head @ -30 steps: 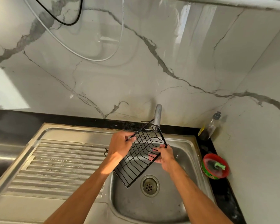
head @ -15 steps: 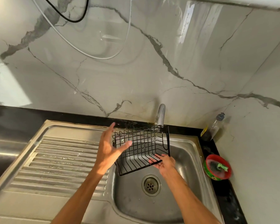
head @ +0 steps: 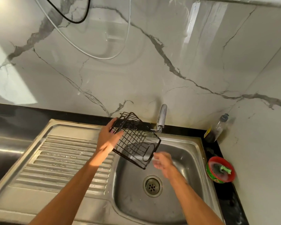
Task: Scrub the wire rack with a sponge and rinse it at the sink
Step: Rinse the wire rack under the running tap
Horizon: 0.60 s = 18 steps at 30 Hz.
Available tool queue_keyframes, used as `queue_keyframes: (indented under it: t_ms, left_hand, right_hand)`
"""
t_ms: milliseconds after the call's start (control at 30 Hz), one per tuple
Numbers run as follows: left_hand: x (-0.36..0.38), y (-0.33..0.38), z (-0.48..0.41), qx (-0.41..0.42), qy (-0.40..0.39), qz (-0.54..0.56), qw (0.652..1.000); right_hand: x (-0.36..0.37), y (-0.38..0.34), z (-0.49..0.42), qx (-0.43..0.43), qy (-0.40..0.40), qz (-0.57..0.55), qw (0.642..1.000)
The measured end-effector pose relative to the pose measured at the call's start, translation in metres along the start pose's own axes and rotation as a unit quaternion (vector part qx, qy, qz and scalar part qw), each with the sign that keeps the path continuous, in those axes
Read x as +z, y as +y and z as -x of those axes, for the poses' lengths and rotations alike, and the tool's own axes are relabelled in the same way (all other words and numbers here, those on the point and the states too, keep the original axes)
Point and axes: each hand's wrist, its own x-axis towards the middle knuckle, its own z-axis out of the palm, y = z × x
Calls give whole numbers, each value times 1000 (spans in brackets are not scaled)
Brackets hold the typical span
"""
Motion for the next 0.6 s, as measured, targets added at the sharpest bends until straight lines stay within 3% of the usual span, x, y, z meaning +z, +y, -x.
queue_keyframes:
  t_ms: [133,333,467,600]
  left_hand:
    - [-12,18,-9,27,-27,-108,993]
    - [-14,26,-9,13,-18,-23,1000]
    - [-12,27,-9,19,-8,-6,1000]
    - [-10,33,-9,23,1,15,1000]
  right_hand:
    - [1,-26,-15,-74,-5,-6,997]
    - [9,-42,-23,-85,-6,-17,996]
    - [8,-55,-25,-110,34,-27,993]
    - [16,-43,-23,-87,6,-7,996]
